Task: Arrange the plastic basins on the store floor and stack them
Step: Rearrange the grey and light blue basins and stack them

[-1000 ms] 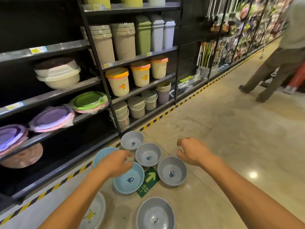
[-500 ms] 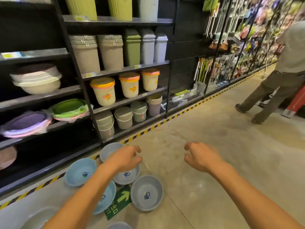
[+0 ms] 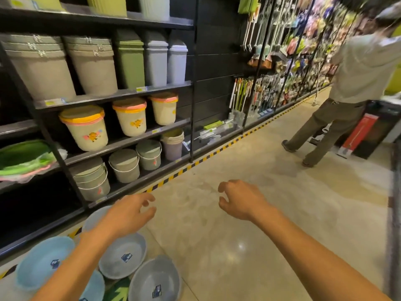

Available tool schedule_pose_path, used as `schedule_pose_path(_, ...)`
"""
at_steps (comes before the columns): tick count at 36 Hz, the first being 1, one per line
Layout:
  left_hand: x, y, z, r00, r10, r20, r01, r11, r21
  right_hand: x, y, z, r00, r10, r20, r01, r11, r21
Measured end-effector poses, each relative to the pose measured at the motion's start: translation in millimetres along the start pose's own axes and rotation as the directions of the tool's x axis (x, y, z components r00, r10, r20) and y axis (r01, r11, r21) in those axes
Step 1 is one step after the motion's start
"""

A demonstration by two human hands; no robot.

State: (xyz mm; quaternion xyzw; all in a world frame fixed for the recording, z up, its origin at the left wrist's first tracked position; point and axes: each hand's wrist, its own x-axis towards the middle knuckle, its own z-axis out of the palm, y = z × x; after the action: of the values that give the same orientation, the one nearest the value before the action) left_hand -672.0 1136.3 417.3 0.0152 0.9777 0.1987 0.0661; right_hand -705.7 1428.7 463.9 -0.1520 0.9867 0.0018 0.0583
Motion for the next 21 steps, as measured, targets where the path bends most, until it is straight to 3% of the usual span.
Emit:
schedule_pose_path(12, 137, 8, -24, 0.994, -0.113, 0.01, 0.113, 0.989, -0.099, 151, 50, -30, 0.997, -0.075, 0.005, 0.075, 0.997, 0.006)
schedule_pose_path(21, 228, 17, -37, 0.97, -0.231, -0.069, 0.221, 0.967, -0.128, 286, 85, -40, 0.965, -0.261, -0.02, 0.261, 0.965, 0.019)
